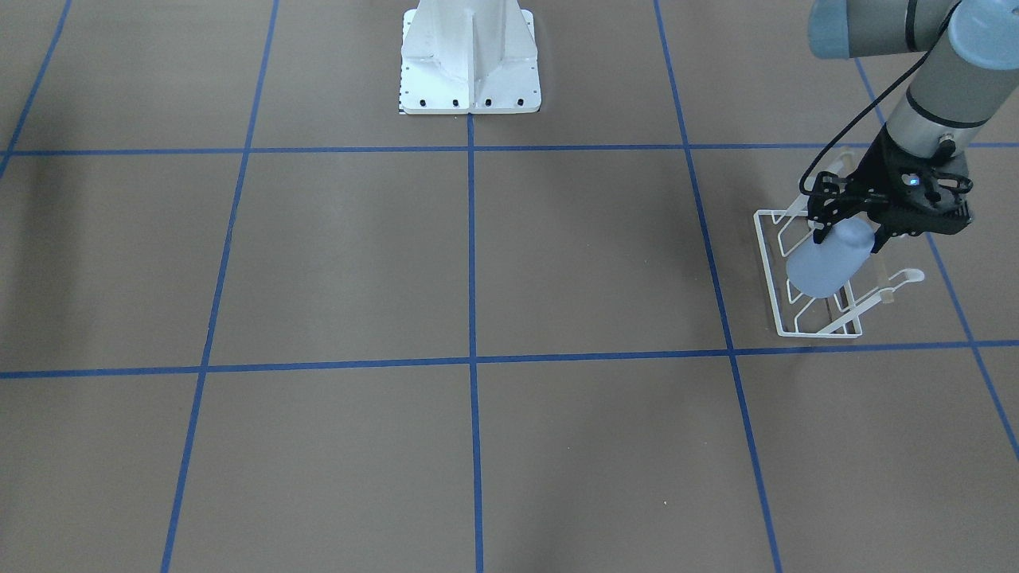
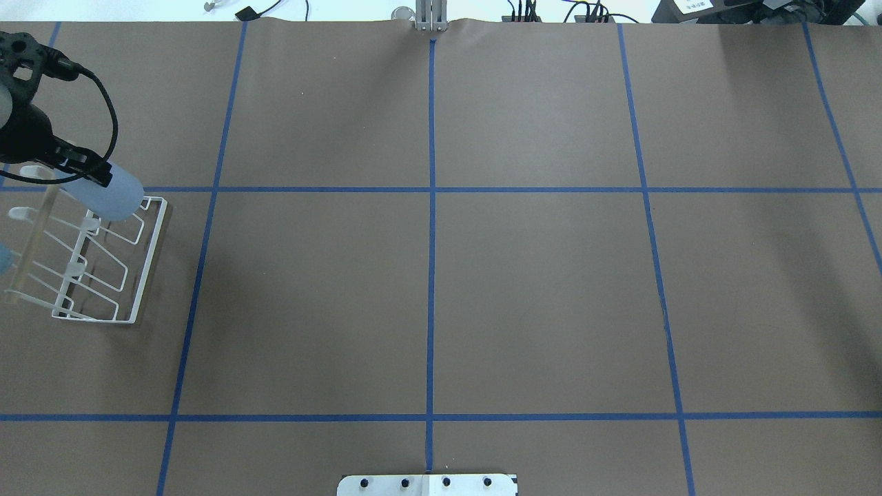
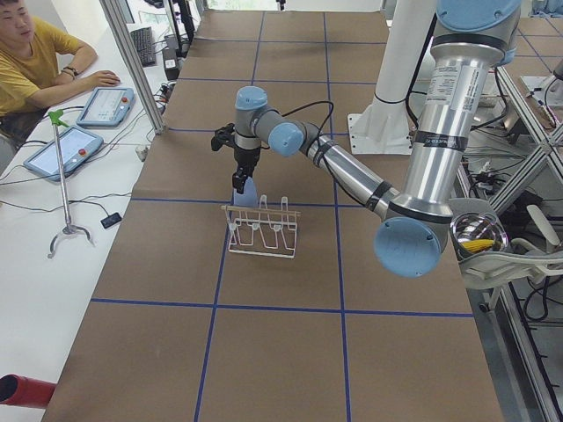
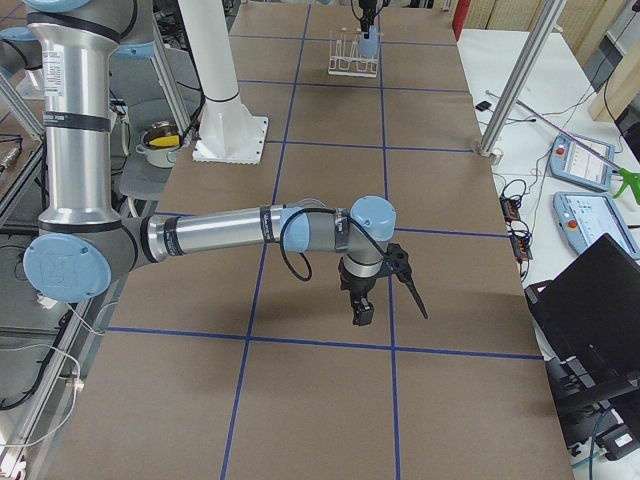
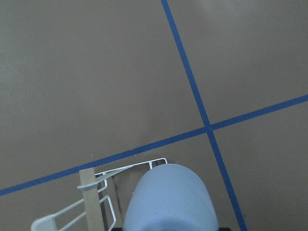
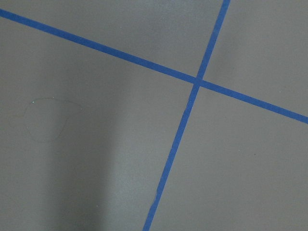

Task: Hang cup on cup holder
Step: 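Lower the cup onto a rack peg and open the left gripper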

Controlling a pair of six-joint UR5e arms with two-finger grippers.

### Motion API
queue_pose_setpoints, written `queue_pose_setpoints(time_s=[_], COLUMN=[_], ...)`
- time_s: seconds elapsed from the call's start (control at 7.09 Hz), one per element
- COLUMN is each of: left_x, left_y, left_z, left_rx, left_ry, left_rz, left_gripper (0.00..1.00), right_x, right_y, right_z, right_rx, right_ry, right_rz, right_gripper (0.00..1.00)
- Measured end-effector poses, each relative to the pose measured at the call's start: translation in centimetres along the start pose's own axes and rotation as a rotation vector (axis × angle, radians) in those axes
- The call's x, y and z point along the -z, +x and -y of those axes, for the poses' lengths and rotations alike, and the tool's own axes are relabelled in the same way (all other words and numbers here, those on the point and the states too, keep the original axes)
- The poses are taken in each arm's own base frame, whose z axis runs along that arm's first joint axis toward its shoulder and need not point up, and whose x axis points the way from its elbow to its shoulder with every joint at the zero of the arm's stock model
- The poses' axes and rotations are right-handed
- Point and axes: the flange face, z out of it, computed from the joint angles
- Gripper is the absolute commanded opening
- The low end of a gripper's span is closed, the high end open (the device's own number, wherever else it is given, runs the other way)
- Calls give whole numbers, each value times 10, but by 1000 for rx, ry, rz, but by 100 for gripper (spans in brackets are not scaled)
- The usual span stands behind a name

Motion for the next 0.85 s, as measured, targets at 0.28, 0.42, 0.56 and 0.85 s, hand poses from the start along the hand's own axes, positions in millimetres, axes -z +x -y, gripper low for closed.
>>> queue_pose_setpoints(time_s=[0.28, 0.42, 0.56, 0.85], left_x=[-20, -27, -31, -33], left_y=[3, 5, 8, 10], left_z=[2, 3, 5, 7], left_rx=[-6, -10, -15, -26], left_ry=[-31, -42, -47, -38], left_rz=[4, 5, 4, -1], left_gripper=[23, 60, 96, 98], right_x=[0, 0, 0, 1], right_y=[0, 0, 0, 0], right_z=[0, 0, 0, 0], right_rx=[0, 0, 0, -5], right_ry=[0, 0, 0, 2], right_rz=[0, 0, 0, 0], right_gripper=[100, 100, 100, 100])
